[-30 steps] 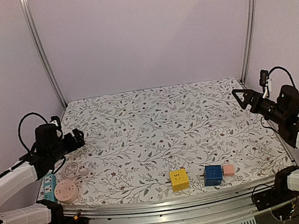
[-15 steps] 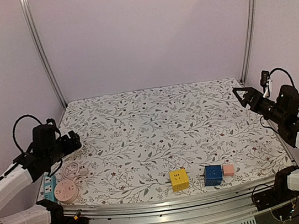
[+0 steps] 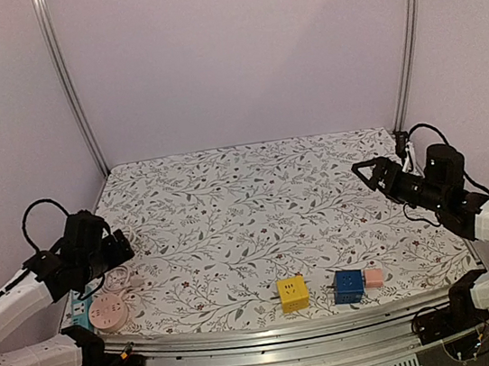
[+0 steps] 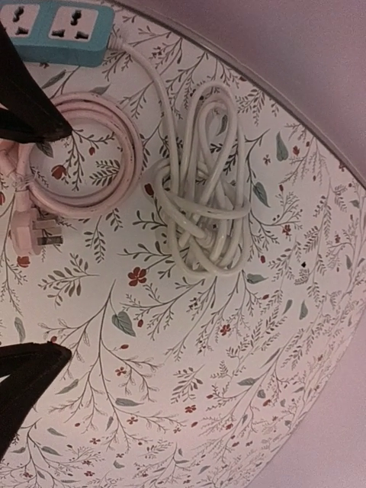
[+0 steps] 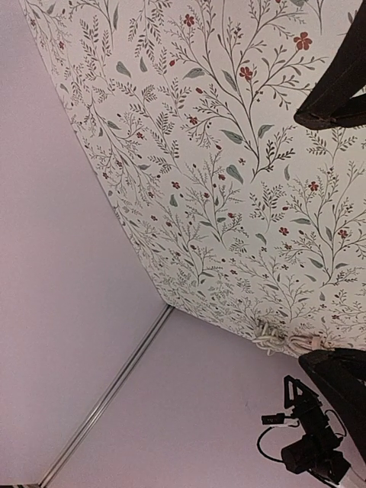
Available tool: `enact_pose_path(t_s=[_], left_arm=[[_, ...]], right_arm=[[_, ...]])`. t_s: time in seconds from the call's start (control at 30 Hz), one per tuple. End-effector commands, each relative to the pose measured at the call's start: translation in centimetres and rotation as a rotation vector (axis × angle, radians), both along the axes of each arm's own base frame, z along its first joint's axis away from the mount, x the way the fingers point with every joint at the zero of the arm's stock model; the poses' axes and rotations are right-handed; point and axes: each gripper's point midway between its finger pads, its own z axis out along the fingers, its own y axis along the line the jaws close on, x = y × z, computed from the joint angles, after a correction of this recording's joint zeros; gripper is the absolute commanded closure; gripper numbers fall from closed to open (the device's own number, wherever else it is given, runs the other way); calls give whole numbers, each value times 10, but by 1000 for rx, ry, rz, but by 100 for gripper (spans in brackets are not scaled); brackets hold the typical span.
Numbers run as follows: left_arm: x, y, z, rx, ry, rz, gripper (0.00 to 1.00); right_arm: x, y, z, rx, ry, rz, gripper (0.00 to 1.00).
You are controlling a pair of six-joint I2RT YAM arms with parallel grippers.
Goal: Insert the plug
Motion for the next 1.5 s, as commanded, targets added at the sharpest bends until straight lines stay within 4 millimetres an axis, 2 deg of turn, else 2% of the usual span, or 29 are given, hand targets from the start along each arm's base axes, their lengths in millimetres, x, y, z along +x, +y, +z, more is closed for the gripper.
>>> enact_pose_path(t_s=[0.0,0.13,0.27,0.67,0.93,1.13,1.3,1.37,1.47], left_arm=[[-6,-8,-26,-12,90,-17,11],[-4,-16,-47,-11,153,-36,13],[3,-19,-59,-9,176,-37,15],[11,-3,-79,-59,233,43,28],[11,0,-95,-101,276,102,23],[11,3,-111,-110,309,139,24],[14,0,-121,-121,328,130,31],[15,0,-123,-121,325,129,40],[16,-1,-124,-117,322,117,63]], right_arm=[[6,4,-9,-30,29,-11,1],[9,11,-16,-24,53,5,1],[7,16,-23,-30,68,28,1],[-5,17,-15,-18,33,57,1],[-7,18,-11,-11,25,68,1],[-7,18,-12,-15,24,71,1],[-7,19,-12,-15,24,76,1],[-8,19,-12,-16,24,78,1],[-7,19,-13,-18,24,76,1]])
